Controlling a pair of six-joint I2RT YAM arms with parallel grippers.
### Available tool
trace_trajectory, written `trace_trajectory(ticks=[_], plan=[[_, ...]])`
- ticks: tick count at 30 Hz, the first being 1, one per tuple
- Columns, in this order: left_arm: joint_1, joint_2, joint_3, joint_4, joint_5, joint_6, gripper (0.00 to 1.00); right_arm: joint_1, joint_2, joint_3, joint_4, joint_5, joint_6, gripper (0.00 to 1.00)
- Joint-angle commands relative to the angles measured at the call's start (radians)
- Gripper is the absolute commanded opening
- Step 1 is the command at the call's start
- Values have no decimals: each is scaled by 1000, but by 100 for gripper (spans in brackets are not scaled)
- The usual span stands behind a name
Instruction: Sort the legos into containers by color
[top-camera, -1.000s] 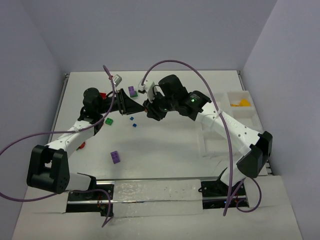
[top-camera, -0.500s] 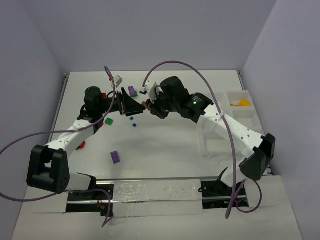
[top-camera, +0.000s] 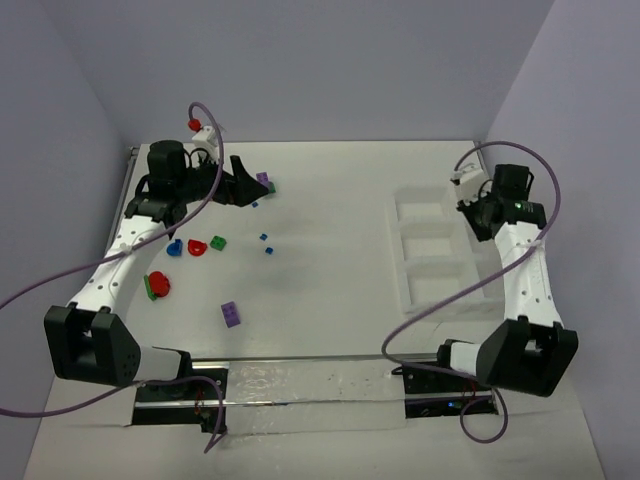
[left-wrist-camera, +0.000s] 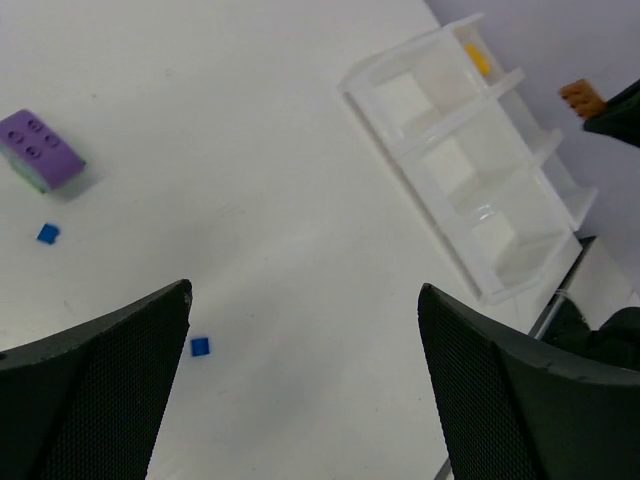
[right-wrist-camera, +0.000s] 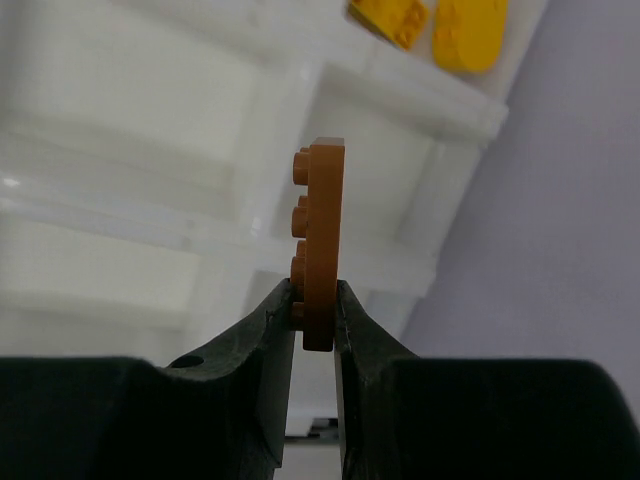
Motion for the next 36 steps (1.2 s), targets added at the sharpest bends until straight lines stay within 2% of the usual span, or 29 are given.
trace_trajectory(ticks=[1, 4, 11, 16, 19, 21, 25, 30, 32, 33, 34, 36], plan=[[-1, 13, 25, -71, -94, 102, 99, -134, 105, 59, -77, 53, -174, 0], [-1, 22, 20, -69, -116, 106, 99, -184, 204, 104, -94, 86, -185, 0], [3, 25, 19, -76, -191, 136, 99, -199, 322, 160, -116, 87, -175, 0], [16, 36, 19, -72, -225, 147, 99, -201, 390, 199, -107, 84, -156, 8], [26, 47, 26, -86, -241, 156, 99, -199, 420, 213, -111, 87, -153, 22], [34, 52, 29, -84, -257, 161, 99, -199, 425, 212, -107, 88, -156, 42], [55, 59, 36, -69, -340, 162, 99, -199, 442, 226, -115, 88, -147, 63], [78, 87, 61, -56, -482, 82, 99, -197, 446, 257, -128, 81, -132, 73], [81, 117, 71, -39, -599, 6, 99, -193, 434, 290, -150, 56, -112, 83], [82, 133, 92, -41, -646, -21, 99, -190, 425, 303, -156, 43, -88, 94], [84, 151, 102, -38, -705, -58, 99, -185, 418, 317, -162, 29, -72, 100], [87, 201, 141, -49, -812, -109, 99, -165, 401, 351, -175, -9, -34, 100]])
